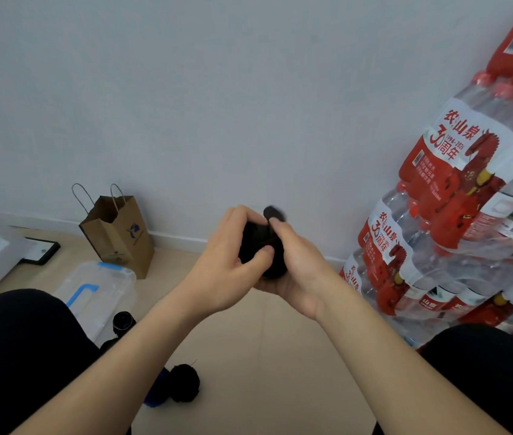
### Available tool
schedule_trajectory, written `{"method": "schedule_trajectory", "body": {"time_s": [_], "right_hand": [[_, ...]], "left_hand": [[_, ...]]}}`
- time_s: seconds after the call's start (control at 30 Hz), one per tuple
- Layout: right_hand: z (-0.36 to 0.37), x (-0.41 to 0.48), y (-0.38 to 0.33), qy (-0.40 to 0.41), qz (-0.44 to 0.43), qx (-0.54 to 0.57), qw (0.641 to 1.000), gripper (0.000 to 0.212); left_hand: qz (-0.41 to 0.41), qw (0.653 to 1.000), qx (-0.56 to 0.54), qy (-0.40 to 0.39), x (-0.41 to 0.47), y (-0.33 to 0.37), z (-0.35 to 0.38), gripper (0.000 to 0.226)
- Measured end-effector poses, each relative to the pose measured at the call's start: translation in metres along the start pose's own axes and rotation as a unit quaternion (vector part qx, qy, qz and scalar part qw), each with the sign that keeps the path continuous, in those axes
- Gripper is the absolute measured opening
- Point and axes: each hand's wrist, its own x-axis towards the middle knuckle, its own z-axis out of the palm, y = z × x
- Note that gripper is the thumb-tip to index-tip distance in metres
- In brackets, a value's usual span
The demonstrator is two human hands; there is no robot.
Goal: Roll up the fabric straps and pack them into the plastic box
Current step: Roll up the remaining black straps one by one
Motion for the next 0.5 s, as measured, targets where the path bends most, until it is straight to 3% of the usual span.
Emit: {"method": "schedule_trajectory", "body": {"time_s": [0.1,0.17,0.3,0.4,0.5], "right_hand": [[-0.004,0.001,0.002,0.025,-0.029,-0.023,0.999,0.029],[0.0,0.003,0.005,0.073,-0.133,-0.045,0.987,0.023],[0.004,0.001,0.009,0.13,-0.305,-0.166,0.929,0.014],[0.006,-0.003,0.012,0.17,-0.321,-0.189,0.912,0.008],[0.007,-0.005,0.007,0.192,-0.233,-0.148,0.942,0.015]], "left_hand": [[-0.018,1.0,-0.017,0.001,-0.003,0.002,0.005,0.023],[-0.075,0.994,-0.073,0.033,-0.002,0.001,0.01,0.024],[-0.157,0.975,-0.148,0.046,0.001,-0.004,0.015,0.044],[-0.144,0.975,-0.163,0.036,-0.004,-0.008,0.017,0.05],[-0.105,0.986,-0.13,0.022,-0.013,-0.01,0.016,0.044]]}}
